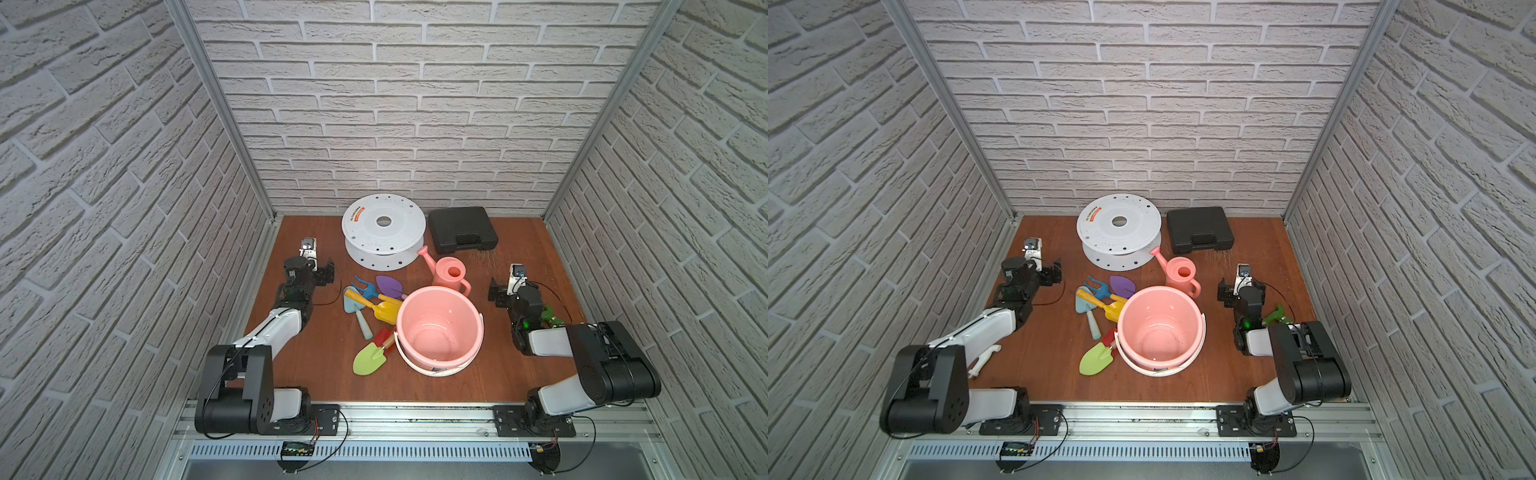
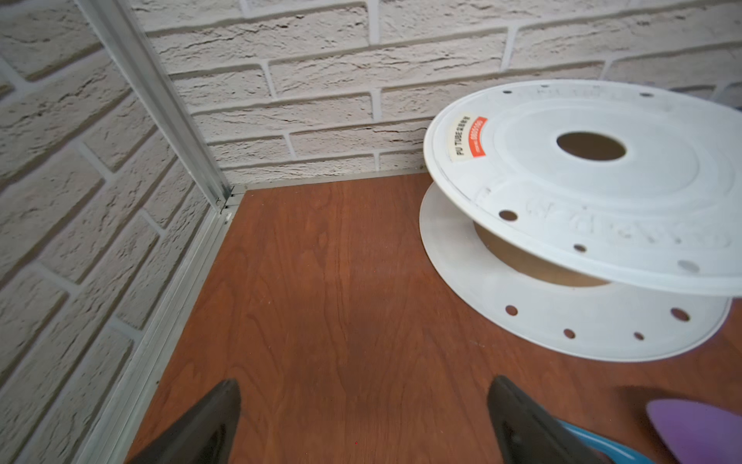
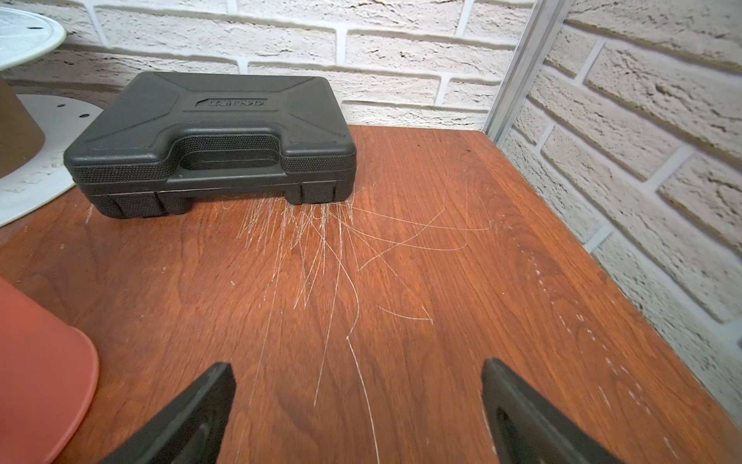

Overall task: Organize the gardening tools
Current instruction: Pick up the gardening tool from the center of the board.

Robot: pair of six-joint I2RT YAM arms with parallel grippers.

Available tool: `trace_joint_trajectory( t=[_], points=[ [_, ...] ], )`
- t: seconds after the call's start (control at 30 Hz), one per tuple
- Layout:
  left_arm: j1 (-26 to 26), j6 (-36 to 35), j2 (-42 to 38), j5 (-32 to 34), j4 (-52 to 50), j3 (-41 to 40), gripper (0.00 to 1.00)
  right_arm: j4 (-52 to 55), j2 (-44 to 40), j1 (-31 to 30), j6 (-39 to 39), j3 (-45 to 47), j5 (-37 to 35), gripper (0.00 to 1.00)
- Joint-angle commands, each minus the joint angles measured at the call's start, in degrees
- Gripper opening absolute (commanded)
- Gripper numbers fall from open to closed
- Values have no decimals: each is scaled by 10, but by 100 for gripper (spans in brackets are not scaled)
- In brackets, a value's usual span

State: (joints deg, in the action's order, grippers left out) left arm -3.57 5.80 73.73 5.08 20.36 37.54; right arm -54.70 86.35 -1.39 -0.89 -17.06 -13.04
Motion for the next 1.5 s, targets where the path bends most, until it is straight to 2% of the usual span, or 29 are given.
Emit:
trace_joint_trajectory(
  t=[0.0, 0.03, 0.1, 0.2, 0.3, 0.37, 0.4, 0.47, 0.57, 0.73, 0.97, 1.13, 1.27, 1.47],
  points=[
    [-5, 64, -42, 54, -169, 87, 98, -27, -9, -4, -5, -8, -16, 99],
    [-10, 71, -49, 45, -203, 110, 98, -2, -23, -5, -7, -14, -32, 99],
    [-24, 123, -68, 56, -262, 145, 98, 132, -80, -6, -12, -60, -43, 99],
    [-56, 229, -97, 79, -346, 168, 98, 340, -182, -4, -99, -146, -62, 99],
    [-72, 264, -128, 35, -356, 159, 98, 484, -243, -2, -210, -217, -65, 99],
    [-72, 289, -145, -38, -333, 142, 98, 622, -279, -2, -349, -256, -101, 99],
    [-69, 301, -150, -62, -331, 140, 98, 642, -295, -2, -364, -263, -87, 99],
    [-55, 317, -158, -80, -352, 145, 98, 639, -321, -2, -336, -264, -4, 99],
    [1, 317, -185, -42, -406, 153, 98, 617, -363, -3, -338, -246, 98, 99],
    [139, 328, -247, 61, -437, 114, 98, 701, -409, -14, -346, -252, 139, 99],
    [272, 360, -284, 134, -411, 38, 98, 798, -393, -64, -286, -284, 153, 99],
    [318, 348, -257, 141, -418, 42, 98, 786, -341, -100, -245, -285, 180, 100],
    [327, 344, -242, 134, -432, 56, 98, 771, -277, -107, -234, -290, 210, 88],
    [337, 339, -234, 127, -426, 56, 98, 735, -197, -113, -217, -298, 224, 83]
  ],
)
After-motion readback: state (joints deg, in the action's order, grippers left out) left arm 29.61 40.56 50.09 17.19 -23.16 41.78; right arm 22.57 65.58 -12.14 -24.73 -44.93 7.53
